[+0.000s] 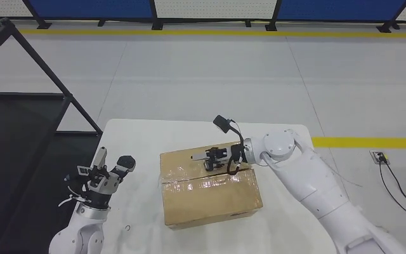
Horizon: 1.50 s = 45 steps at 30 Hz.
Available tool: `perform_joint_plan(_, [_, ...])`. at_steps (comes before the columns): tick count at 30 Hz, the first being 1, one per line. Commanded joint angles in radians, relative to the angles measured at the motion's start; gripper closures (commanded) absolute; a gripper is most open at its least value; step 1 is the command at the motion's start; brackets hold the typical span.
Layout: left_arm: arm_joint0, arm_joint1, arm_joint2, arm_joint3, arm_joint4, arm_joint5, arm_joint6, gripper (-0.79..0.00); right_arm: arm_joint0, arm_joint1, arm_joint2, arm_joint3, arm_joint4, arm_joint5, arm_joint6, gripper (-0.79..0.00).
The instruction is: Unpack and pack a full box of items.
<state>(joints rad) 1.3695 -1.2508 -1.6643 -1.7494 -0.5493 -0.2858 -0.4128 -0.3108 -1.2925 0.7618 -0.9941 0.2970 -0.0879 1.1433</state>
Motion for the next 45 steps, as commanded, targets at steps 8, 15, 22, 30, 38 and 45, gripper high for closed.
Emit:
perform_joint_plan(8, [-0.001,0.001,0.004,-0.002,0.002,0.005,-0.005,-0.785,-0.017,0.008,0.034,-0.023,0.001,0.006,0.012,-0.372])
perform_joint_plan(15, [-0.003,0.001,0.004,-0.001,0.001,0.009,-0.004,-0.785,-0.022,0.01,0.042,-0.033,-0.031,0.031,0.002,-0.379])
perform_joint_plan(22, [-0.012,0.002,0.006,0.009,0.001,0.014,-0.004,-0.785,-0.022,0.013,0.052,-0.047,-0.067,0.053,-0.008,0.0])
perform_joint_plan(30, [-0.03,0.003,0.002,0.029,-0.005,0.019,-0.011,-0.785,-0.055,0.029,0.1,-0.111,-0.07,0.03,-0.02,0.0])
perform_joint_plan(38, [-0.041,0.007,0.002,0.053,0.004,0.035,-0.038,-0.785,-0.114,0.047,0.144,-0.227,-0.078,0.027,-0.019,0.0])
perform_joint_plan(45, [-0.048,0.009,0.007,0.07,0.005,0.047,-0.058,-0.785,-0.167,0.054,0.167,-0.314,-0.063,-0.003,-0.047,0.0])
